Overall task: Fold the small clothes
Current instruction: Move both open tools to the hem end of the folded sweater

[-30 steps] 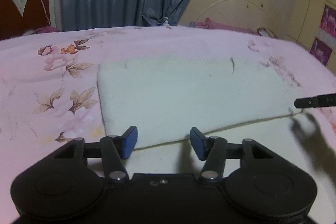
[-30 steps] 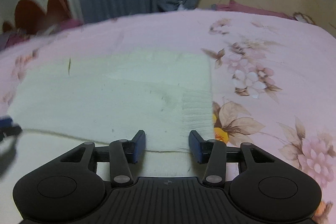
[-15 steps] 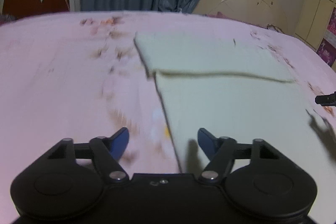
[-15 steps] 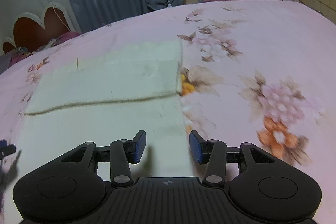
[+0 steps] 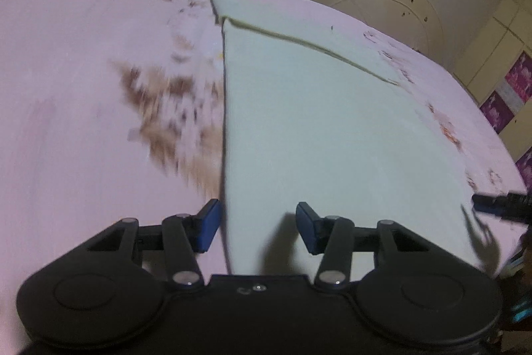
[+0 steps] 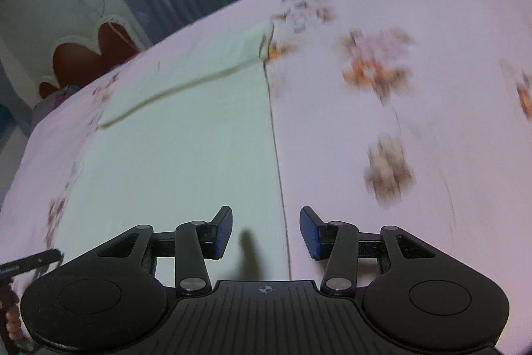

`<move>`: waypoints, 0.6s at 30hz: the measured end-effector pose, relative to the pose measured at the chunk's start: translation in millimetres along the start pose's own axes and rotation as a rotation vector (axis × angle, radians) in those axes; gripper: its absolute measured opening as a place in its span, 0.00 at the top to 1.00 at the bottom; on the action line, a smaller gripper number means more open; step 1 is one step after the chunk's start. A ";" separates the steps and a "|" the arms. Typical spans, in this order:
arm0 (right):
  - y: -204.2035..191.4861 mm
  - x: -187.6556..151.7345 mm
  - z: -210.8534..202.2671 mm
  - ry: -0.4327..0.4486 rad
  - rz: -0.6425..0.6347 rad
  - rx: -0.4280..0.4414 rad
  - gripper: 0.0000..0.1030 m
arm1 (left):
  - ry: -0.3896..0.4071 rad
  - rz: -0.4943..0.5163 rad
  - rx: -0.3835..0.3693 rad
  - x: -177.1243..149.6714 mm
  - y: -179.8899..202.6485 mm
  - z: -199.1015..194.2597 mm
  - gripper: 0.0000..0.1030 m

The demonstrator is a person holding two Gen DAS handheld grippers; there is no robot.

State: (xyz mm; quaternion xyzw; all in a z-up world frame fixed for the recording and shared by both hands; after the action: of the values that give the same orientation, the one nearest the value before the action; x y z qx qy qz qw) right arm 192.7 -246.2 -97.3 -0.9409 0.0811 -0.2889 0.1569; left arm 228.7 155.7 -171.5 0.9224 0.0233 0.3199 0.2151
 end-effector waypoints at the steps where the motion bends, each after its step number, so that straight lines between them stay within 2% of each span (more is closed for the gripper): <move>1: 2.8 -11.4 -5.8 -0.012 0.010 0.013 0.56 | 0.001 -0.019 -0.006 -6.4 -0.5 -5.5 0.54; 6: 8.5 -47.7 -24.8 -0.065 0.073 0.105 0.56 | 0.004 -0.143 -0.082 -29.5 -4.0 -23.9 0.59; 11: 10.1 -49.3 -28.6 -0.062 0.120 0.143 0.56 | 0.007 -0.267 -0.149 -29.6 -12.8 -22.3 0.61; 13: 9.7 -47.7 -25.9 -0.060 0.135 0.158 0.56 | -0.009 -0.269 -0.186 -32.5 -8.6 -16.5 0.61; 16: 10.6 -46.8 -18.5 -0.076 0.165 0.194 0.56 | -0.013 -0.267 -0.195 -32.2 -6.9 -9.3 0.61; 18: 6.9 -48.2 -16.6 -0.089 0.170 0.235 0.56 | -0.014 -0.275 -0.199 -32.8 -7.9 -7.3 0.65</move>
State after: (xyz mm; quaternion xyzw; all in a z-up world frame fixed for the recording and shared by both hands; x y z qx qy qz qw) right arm 143.3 -245.1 -111.7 -0.9176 0.1188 -0.2403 0.2934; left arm 199.0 159.8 -188.7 0.8870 0.1158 0.2817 0.3472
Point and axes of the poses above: each gripper's, at about its wrist camera, not at the fingertips, and z roughly the way its jaws point, y to its right, x to its top, the point moved 6 cm from there along z, roughly the way its jaws point, and after that the axes turned 5 degrees about -x, right-handed, at the moved point
